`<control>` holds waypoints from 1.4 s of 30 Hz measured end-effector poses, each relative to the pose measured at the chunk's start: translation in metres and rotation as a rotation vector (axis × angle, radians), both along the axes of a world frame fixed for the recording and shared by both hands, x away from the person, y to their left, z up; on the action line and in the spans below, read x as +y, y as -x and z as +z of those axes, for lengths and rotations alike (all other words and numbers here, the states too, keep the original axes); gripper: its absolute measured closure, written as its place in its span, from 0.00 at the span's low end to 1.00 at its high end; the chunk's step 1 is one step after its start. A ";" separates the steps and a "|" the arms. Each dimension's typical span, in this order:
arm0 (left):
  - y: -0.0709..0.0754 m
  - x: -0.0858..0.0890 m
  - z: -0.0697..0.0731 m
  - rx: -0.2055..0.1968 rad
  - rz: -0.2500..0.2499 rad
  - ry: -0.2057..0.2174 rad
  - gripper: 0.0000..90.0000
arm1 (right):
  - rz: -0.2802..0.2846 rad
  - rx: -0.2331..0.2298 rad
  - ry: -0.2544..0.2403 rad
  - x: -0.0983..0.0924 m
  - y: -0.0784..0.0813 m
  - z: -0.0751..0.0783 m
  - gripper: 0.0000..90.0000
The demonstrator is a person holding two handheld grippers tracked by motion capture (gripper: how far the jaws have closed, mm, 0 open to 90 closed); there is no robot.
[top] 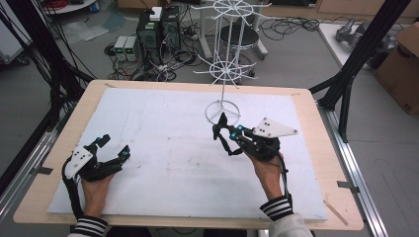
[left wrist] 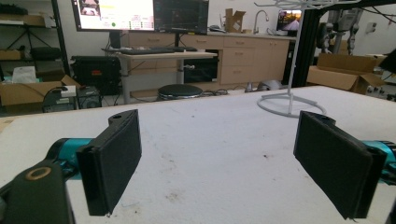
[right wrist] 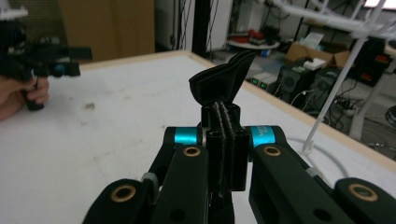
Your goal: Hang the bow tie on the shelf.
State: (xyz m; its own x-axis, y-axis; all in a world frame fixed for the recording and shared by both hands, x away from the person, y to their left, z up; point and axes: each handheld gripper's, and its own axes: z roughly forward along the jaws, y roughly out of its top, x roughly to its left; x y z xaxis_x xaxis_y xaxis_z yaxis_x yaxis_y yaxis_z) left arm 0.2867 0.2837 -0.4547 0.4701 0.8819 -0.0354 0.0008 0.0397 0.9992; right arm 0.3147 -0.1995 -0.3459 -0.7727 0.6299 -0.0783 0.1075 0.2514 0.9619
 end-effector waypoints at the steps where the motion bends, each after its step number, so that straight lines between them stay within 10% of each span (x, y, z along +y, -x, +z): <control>1: 0.000 0.000 0.000 0.000 0.000 -0.001 0.17 | 0.000 0.000 0.000 0.000 0.000 0.000 0.99; 42: 0.000 0.001 0.000 0.005 0.000 0.000 0.17 | -0.124 -0.086 -0.139 -0.016 -0.058 0.066 0.99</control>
